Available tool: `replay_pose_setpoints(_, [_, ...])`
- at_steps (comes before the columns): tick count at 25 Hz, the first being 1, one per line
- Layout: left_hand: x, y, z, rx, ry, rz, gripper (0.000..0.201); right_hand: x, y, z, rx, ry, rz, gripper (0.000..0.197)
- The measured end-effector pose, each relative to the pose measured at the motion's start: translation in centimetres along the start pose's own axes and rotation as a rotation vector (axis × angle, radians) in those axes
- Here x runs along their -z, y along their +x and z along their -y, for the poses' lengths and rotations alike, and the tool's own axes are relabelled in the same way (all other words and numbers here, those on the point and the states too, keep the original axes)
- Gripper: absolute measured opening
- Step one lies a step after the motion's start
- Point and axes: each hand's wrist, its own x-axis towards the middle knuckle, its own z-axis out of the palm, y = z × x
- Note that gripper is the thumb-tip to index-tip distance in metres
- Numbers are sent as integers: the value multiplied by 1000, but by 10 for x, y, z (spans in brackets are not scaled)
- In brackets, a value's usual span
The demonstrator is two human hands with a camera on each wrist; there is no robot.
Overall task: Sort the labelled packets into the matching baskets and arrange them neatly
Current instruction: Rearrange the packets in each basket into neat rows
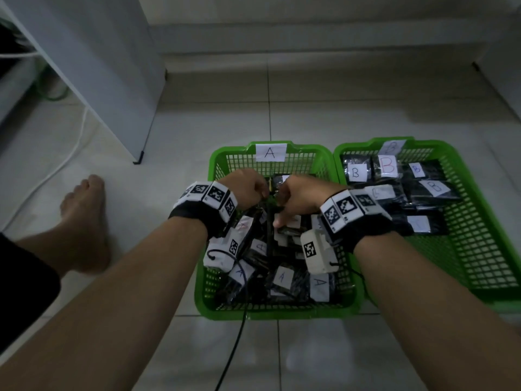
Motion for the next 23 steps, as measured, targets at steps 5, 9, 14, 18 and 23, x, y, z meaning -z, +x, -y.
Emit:
replay_pose_setpoints(5, [-14, -8, -15, 25, 5, 78, 34, -4, -5, -6, -1, 40, 32, 41])
replay_pose_setpoints(9, [-24, -9, -14, 85, -123, 86, 28, 7, -14, -15, 17, 113, 66, 39])
replay_pose_setpoints(14, [6, -10, -2, 203, -485, 59, 4, 8, -12, -19, 4, 204, 22, 34])
replay_pose_setpoints(18, [19, -9, 8, 316, -921, -109, 9, 5, -8, -20, 31, 333, -2, 33])
replay_pose_setpoints(23, [6, -3, 2, 266, -901, -63, 29, 13, -6, -41, -22, 835, -55, 14])
